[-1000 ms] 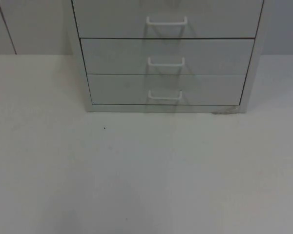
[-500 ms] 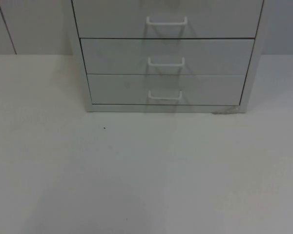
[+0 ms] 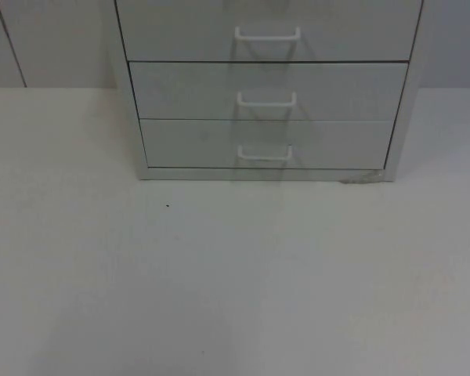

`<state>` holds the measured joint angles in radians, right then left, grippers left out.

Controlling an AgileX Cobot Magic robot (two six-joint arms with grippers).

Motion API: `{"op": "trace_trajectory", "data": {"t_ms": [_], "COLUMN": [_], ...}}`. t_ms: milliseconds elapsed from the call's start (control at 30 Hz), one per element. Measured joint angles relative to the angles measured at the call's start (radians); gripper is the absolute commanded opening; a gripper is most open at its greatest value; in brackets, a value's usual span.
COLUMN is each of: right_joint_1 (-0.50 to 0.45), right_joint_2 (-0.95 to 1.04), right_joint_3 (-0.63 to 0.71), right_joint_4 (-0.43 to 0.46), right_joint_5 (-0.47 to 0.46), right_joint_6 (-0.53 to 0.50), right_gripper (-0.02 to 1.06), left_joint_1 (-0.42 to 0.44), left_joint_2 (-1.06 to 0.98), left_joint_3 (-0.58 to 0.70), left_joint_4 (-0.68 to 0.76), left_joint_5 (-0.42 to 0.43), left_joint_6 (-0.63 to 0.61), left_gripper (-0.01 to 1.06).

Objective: Open the drawer with the left hand, place the block into the drawer with the right hand, then close the drawer with the left hand.

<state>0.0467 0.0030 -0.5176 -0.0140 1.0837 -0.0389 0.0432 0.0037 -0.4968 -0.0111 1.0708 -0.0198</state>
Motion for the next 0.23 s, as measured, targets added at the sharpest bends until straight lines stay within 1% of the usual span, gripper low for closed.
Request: {"op": "trace_trajectory", "data": {"t_ms": [233], "right_joint_1": [-0.009], "right_joint_2": [0.000], "right_joint_3": [0.000], "right_joint_4": [0.000], "right_joint_5": [0.000], "right_joint_6": [0.000], "right_gripper": [1.05], "left_joint_1": [0.000], "left_joint_2": [0.000], "left_joint_3": [0.000], "left_joint_4": [0.000], "left_joint_5": [0.000], "left_joint_6": [0.000], "left_gripper": [1.05]}}
